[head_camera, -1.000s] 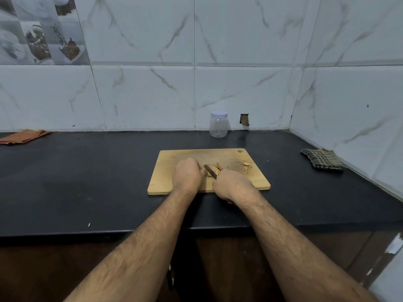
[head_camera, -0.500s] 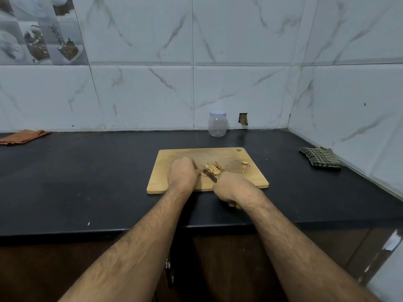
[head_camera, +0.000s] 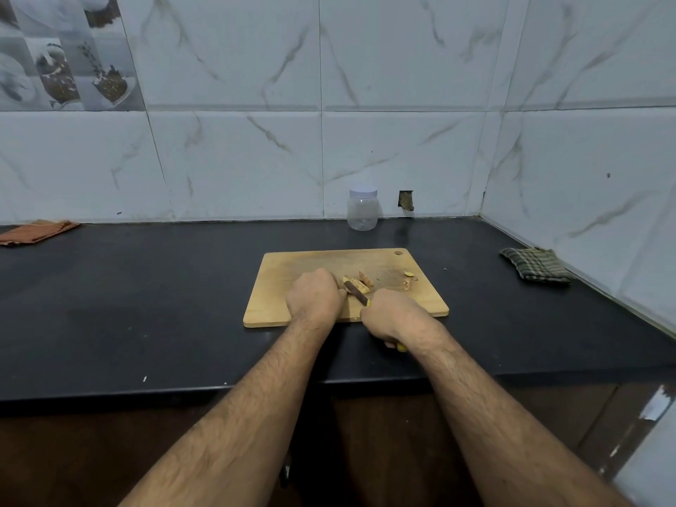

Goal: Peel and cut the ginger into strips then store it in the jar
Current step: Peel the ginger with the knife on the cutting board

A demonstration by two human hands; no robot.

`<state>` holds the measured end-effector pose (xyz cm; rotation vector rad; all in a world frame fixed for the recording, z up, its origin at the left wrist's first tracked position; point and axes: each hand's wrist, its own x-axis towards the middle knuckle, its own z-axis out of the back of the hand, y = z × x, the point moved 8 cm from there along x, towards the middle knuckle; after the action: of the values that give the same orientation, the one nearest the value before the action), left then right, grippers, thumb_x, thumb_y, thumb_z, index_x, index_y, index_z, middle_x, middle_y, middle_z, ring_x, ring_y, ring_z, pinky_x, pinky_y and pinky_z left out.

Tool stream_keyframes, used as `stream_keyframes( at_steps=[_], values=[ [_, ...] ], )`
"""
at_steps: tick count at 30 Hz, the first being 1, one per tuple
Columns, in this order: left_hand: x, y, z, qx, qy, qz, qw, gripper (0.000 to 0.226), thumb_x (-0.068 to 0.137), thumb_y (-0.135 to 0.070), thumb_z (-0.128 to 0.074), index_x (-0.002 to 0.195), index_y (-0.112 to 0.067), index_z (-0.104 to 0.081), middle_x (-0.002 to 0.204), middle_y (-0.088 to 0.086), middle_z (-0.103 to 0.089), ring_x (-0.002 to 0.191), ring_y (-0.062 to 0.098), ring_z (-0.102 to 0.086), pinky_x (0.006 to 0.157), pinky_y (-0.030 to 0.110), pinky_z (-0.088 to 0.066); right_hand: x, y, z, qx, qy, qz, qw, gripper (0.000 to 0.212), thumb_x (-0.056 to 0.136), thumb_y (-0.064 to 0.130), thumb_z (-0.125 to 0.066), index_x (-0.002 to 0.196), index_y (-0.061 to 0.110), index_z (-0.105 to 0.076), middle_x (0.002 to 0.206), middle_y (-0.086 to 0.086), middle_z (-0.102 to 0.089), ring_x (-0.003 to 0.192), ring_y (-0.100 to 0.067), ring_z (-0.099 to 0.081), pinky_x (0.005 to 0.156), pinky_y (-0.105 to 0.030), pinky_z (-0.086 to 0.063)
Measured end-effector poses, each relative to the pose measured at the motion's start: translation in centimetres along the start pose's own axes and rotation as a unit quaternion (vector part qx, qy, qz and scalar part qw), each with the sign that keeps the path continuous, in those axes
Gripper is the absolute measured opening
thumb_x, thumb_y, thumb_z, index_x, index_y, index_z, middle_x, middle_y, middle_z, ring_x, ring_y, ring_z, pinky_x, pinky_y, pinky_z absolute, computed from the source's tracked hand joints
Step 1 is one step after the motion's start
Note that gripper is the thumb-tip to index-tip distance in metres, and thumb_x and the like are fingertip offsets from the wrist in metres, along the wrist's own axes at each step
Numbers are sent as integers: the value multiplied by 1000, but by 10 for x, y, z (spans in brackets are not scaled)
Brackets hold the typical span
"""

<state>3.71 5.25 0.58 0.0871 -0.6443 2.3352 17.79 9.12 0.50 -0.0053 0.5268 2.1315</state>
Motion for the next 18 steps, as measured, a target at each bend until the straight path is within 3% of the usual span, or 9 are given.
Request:
stream_keyframes(
  at_steps=[5, 12, 18],
  values=[
    [3, 2, 0, -26, 9, -16, 1000, 16, 94, -29, -63, 102, -33, -77, 102, -7, -73, 95, 17, -65, 71, 27, -49, 0, 1, 1, 1, -9, 6, 1000, 18, 96, 17, -43, 84, 11, -55, 68, -6, -64, 48, -16, -57, 43, -22, -40],
    [3, 2, 4, -53, 4, -34, 998, 8, 89, -27, -67, 89, -27, -75, 91, -9, -72, 90, 15, -65, 73, 30, -54, -2, 5, -1, -12, -20, 8, 1000, 13, 96, 17, -43, 97, 11, -55, 79, -6, -63, 58, -18, -59, 47, -26, -41],
    [8, 6, 6, -94, 5, -41, 995, 8, 87, -19, -72, 85, -23, -79, 91, -7, -74, 91, 14, -65, 73, 24, -47, -2, 7, 0, -18, -31, 11, 999, 14, 96, 17, -44, 89, 12, -55, 80, -5, -63, 65, -20, -61, 53, -30, -45]
  ],
)
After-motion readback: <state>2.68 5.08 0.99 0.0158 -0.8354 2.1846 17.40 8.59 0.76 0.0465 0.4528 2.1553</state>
